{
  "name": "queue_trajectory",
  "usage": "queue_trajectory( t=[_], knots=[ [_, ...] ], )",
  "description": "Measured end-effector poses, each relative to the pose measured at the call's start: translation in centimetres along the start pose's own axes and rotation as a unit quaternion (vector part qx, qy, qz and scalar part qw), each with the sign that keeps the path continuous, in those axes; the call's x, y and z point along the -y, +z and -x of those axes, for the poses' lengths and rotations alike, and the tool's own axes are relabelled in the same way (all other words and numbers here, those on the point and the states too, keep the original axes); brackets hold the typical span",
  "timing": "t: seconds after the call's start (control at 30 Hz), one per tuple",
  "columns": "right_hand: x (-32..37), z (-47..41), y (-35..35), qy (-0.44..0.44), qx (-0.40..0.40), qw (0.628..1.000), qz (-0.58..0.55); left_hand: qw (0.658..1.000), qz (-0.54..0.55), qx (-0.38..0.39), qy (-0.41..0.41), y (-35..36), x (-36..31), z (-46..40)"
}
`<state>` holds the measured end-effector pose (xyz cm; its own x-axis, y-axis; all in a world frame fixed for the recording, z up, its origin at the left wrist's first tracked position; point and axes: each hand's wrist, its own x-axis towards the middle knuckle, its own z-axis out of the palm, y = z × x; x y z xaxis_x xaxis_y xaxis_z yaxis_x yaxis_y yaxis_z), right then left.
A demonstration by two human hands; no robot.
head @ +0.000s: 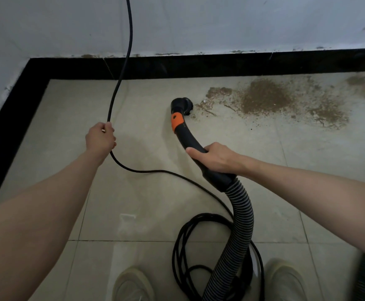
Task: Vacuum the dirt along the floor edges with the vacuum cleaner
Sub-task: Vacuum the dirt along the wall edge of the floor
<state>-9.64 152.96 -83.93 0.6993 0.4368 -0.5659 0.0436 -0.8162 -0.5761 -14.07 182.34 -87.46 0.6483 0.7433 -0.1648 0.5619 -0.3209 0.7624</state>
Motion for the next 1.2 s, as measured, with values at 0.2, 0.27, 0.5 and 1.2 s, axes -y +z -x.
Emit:
queue_trajectory(
  t=[0.2, 0.27, 0.5, 1.2],
  knots=[
    [-1.2, 1.7, 0.7, -0.001, 0.019, 1.000, 0.010, 0.986, -0.143, -0.002, -0.084, 0.8, -0.5, 0.2],
    [-1.4, 2.0, 0.7, -0.003, 0.017, 1.000, 0.012, 0.982, -0.137, 0.033, -0.126, 1.3, -1.0, 0.6],
    [-1.8, 2.6, 1.1, -0.003, 0.018, 1.000, 0.020, 0.924, -0.020, 0.317, -0.214, 4.5, -5.5, 4.3],
    [-4.0, 2.4, 2.6, 0.055, 0.038, 0.958, -0.280, 0.910, 0.214, 0.272, -0.228, 13.3, -10.4, 8.0]
  ],
)
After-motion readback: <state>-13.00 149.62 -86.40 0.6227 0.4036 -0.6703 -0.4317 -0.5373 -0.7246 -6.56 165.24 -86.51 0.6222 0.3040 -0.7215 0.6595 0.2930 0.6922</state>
